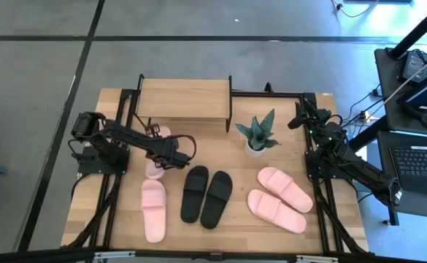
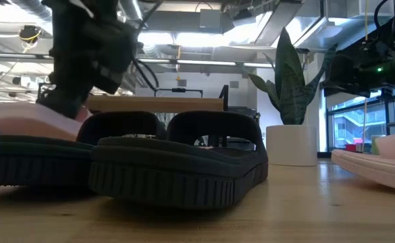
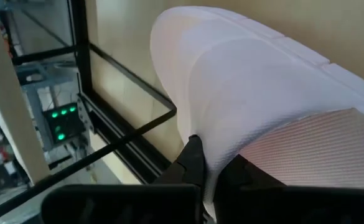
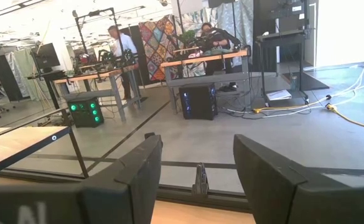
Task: Pick and place slides into the shelf
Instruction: Put the pink slipper under the shelf
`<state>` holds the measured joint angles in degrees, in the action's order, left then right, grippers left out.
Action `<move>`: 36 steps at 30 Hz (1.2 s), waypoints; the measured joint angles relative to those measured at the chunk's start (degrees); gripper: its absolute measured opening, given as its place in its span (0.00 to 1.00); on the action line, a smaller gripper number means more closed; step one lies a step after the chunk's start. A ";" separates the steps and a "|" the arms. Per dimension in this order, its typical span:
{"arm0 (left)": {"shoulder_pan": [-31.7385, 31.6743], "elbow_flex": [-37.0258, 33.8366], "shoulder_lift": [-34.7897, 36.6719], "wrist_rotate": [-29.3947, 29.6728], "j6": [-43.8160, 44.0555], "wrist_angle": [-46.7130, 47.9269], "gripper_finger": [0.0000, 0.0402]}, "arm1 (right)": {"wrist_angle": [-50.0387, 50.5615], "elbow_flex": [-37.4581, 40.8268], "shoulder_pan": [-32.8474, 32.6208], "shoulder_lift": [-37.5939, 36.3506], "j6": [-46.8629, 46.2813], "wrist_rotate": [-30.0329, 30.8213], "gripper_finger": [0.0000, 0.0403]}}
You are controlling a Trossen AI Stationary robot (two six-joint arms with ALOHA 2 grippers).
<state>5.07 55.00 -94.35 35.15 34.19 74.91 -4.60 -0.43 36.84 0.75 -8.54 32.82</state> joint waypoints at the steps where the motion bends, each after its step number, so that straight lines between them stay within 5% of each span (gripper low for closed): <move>1: -0.70 -0.50 0.00 0.32 -0.19 -0.53 0.00 | -0.01 0.02 0.00 0.00 0.00 0.00 0.50; 20: -5.34 -3.67 0.00 4.60 -13.79 -12.12 0.02 | -0.01 0.02 -0.02 0.00 0.00 0.00 0.50; 36: -5.32 -3.67 0.42 4.43 -11.93 -12.76 0.23 | 0.00 0.01 -0.02 0.00 0.00 0.00 0.50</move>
<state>-0.25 51.33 -93.93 39.58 22.26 62.15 -4.60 -0.41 36.82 0.75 -8.54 32.82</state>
